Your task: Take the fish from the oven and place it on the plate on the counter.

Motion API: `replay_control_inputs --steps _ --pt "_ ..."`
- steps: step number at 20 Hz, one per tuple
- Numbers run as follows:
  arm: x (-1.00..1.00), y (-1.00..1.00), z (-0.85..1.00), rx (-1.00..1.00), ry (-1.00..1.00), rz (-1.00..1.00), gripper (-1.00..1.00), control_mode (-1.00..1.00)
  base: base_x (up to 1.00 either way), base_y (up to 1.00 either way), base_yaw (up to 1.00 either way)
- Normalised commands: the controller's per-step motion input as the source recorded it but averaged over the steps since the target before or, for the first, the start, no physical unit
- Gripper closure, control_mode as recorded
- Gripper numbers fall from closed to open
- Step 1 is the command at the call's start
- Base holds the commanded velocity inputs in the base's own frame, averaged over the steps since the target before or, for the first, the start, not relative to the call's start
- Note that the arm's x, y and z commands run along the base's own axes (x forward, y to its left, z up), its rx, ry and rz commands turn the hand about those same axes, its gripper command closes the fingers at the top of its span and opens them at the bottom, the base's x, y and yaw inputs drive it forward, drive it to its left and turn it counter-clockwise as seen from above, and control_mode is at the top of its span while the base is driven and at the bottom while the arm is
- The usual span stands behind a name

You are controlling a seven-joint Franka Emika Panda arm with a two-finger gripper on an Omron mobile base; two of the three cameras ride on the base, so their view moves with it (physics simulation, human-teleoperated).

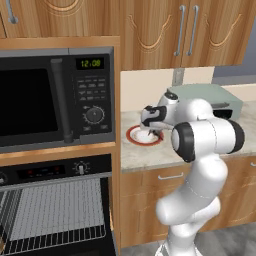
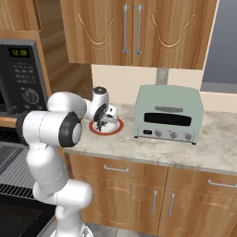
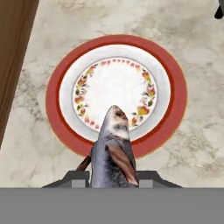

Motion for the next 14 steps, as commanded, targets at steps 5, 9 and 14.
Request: replay_control_inputs --steps 5,9,14 --pt "0.25 0.01 -0.55 -0.02 0.05 0.02 1.00 -1.00 0.00 0.00 0.00" --pt "0.11 0.00 -0.31 -0.03 0.07 0.01 1.00 -1.00 0.00 0.00 0.00" --pt "0.30 0.02 0.00 -0.03 0.04 0.00 1.00 -1.00 0.00 0.00 0.00"
